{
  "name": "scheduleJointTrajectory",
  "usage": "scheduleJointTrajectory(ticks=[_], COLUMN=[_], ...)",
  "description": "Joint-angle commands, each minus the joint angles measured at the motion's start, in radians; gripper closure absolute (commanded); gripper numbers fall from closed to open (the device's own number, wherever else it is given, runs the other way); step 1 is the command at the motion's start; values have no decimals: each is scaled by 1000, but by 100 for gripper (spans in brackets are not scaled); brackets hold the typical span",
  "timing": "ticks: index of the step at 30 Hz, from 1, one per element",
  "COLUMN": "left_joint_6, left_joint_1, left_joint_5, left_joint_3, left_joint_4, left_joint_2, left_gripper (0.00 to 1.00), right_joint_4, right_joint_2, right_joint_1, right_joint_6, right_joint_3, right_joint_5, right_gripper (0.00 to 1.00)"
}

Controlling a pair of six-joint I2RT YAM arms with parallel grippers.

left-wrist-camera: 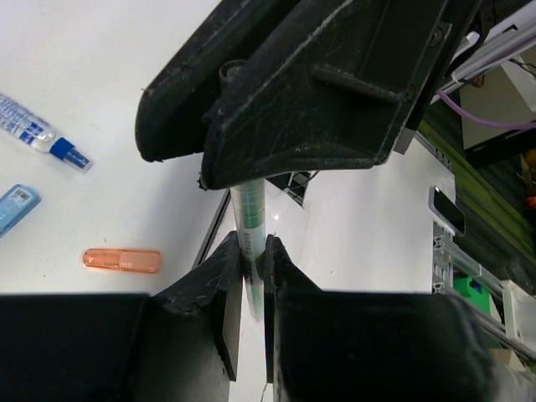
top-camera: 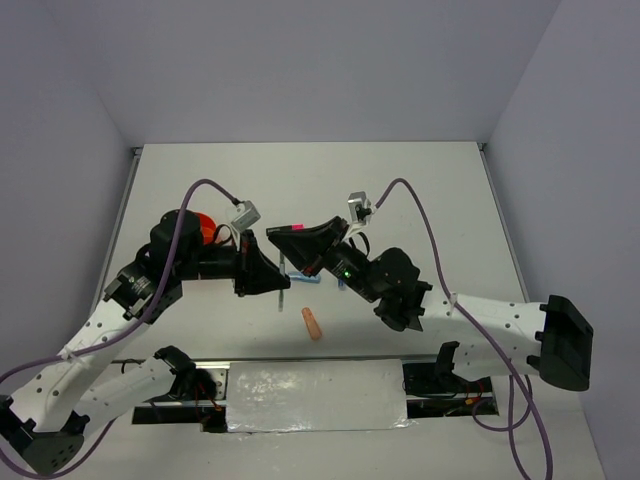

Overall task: Sort the stationery into containers
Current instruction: Close the pen cap on the pen.

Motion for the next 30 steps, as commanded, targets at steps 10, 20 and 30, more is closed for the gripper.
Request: scheduleJointTrajectory(ticks=[10, 20, 30], left_joint_6=[89, 126, 108], left_joint_1=[11, 11, 11], left_joint_5=[-85, -22, -2], left_joint_3=[-63, -46, -78], left_joint_4=[279, 277, 294], left_joint_2=[-225, -212, -202], left_gripper=[100, 100, 100], right_joint_4=[-476, -410, -400], right_joint_2=[-74, -78, -69], right_joint_1=[74, 89, 103], right_joint_6=[-66, -124, -111], right_joint_3=[51, -26, -12], right_joint_5=[-174, -365, -353], right_gripper=[100, 100, 49])
